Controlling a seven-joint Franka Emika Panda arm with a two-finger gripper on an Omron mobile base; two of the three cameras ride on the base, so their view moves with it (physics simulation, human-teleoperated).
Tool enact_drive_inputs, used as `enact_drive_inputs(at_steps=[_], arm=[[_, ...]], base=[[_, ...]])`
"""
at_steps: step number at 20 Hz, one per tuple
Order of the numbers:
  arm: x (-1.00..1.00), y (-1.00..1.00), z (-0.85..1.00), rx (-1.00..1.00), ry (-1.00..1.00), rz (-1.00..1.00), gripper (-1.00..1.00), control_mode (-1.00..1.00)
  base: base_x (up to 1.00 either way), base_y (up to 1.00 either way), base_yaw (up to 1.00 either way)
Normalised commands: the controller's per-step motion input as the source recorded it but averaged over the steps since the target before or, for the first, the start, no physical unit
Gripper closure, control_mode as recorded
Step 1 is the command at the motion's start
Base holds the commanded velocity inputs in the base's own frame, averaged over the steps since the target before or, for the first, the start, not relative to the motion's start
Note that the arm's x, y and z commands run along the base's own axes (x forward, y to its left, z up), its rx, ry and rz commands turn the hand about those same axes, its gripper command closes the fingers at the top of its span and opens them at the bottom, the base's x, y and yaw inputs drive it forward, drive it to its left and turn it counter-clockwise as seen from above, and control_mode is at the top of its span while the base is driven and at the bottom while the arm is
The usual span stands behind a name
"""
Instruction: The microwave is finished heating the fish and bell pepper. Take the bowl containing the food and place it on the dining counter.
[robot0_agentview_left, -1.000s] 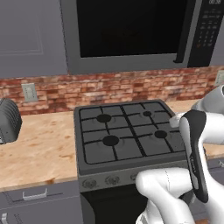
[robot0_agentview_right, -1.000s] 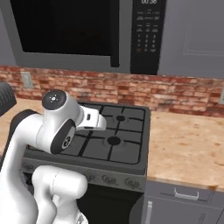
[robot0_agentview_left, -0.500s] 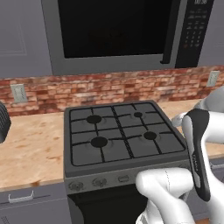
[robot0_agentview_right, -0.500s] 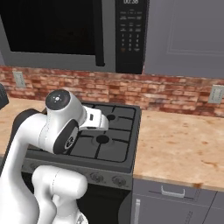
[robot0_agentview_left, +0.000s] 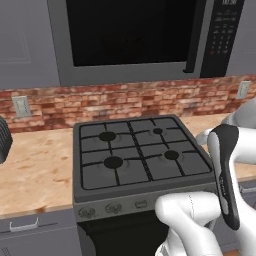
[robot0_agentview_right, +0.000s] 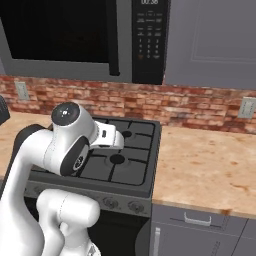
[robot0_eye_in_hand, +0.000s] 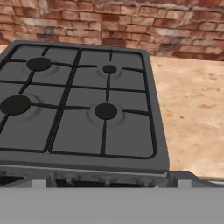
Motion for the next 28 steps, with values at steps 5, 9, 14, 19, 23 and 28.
enact_drive_inputs(at_steps=[5,9,14,19,23,28], arm=[[-0.01,0.00,0.03,0.00,-0.02,0.00,-1.00,-1.00],[-0.13,0.00,0.26,0.00,-0.20,0.00,-1.00,-1.00],[-0.21,0.00,0.43,0.00,-0.35,0.00,-1.00,-1.00],[-0.02,0.00,0.58,0.00,-0.38,0.00,-1.00,-1.00],[0.00,0.00,0.60,0.00,-0.40,0.00,-1.00,-1.00],[0.00,0.00,0.68,0.02,-0.37,-0.01,-1.00,-1.00]], base=[[0.00,0.00,0.00],[0.00,0.00,0.00],[0.00,0.00,0.00],[0.00,0.00,0.00],[0.00,0.00,0.00],[0.00,0.00,0.00]])
